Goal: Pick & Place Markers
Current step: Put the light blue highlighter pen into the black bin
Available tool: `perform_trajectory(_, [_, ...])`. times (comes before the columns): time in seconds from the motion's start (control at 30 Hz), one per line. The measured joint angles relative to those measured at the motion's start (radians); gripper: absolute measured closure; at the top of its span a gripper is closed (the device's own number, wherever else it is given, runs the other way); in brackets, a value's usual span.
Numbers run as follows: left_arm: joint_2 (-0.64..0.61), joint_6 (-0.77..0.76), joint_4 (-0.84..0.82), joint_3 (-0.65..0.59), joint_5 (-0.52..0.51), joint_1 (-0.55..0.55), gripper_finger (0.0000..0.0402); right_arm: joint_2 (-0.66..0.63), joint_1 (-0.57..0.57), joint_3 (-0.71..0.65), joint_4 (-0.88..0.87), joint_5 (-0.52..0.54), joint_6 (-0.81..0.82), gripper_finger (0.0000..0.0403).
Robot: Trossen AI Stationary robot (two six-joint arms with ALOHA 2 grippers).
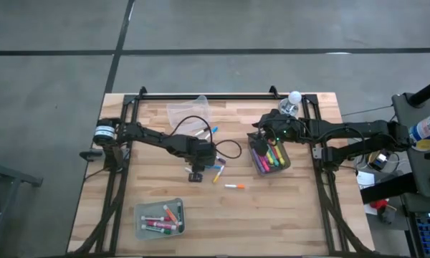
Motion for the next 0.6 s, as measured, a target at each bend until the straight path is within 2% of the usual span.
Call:
perform_trajectory(0.13, [-0.014,0.007,-0.008,0.027,-0.008,0.000,0.0354,0.000,0.000,-0.005,-0.006,-0.004,-0.001,0.0188])
perform_trajectory(0.37, [-0.117,0.019,-0.065,0.063,-0.069,0.001,0.0351,0.000,0.000,-0.020,-0.057,-0.142,-0.004,0.0188])
perform_trajectory(0.6, [-0.239,-0.005,0.049,0.086,-0.076,0.001,0.0349,0.000,0.000,-0.064,0.053,-0.226,-0.033,0.0188])
